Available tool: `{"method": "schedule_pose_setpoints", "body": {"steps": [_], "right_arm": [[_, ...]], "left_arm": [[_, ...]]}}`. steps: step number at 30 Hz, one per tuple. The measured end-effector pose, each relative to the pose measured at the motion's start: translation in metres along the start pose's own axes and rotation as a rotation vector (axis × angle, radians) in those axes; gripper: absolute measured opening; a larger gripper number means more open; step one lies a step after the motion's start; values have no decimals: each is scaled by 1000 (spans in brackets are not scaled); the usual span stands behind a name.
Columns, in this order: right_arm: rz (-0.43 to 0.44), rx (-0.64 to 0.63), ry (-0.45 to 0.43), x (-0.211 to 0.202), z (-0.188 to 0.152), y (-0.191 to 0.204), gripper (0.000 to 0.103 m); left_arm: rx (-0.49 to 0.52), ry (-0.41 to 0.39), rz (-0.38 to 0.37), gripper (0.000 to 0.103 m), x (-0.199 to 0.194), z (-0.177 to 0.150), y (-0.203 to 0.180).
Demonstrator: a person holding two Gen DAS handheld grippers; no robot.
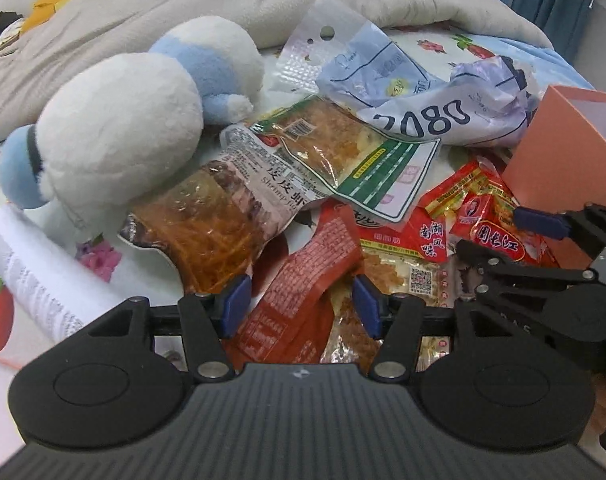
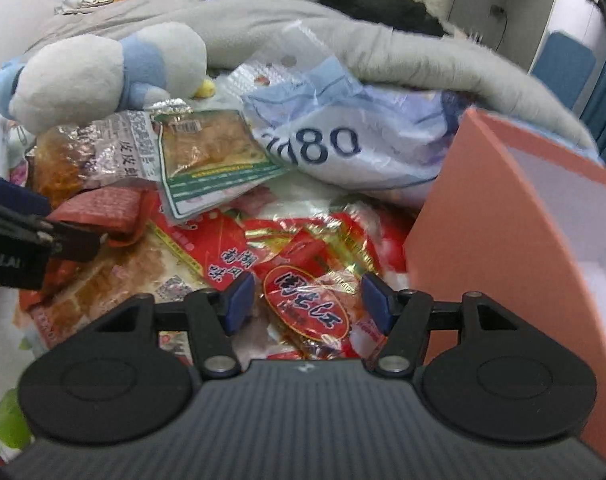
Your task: Organize snacks
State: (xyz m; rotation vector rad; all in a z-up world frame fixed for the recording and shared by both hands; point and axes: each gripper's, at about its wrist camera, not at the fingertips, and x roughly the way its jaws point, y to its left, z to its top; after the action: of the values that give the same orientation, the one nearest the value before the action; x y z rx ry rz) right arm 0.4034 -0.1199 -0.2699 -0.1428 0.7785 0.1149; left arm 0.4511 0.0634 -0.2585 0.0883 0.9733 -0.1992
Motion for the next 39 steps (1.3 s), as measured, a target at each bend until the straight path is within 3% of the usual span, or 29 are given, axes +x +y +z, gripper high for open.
{"method": "schedule_pose_setpoints", "body": {"steps": [8,11,14,16,18,29,39], "right_arm": [[-6,-34,25,5,1,7,66],[-16,-46,27,4,2,9,58],[-15,-99,13,-2,1,18,41],[-4,-104,6,-8,0,25,19],[0,-103,6,-13,0,30,11],[47,-130,-77,-77,-7,30,7],[101,-238,-100,-155,-54,37,3]], "left_arm": [[0,-2,1,48,12,-6,-2],[6,-9,-5,45,9,-9,-5],[-9,-10,-12,43,4,-14,-6],[-26,-11,-13,43,0,-16,-7],[-41,-15,-13,43,-6,-20,-8],[-173,-56,-17,43,-58,-40,-8],[-267,-69,-29,43,-118,-88,-36]]}}
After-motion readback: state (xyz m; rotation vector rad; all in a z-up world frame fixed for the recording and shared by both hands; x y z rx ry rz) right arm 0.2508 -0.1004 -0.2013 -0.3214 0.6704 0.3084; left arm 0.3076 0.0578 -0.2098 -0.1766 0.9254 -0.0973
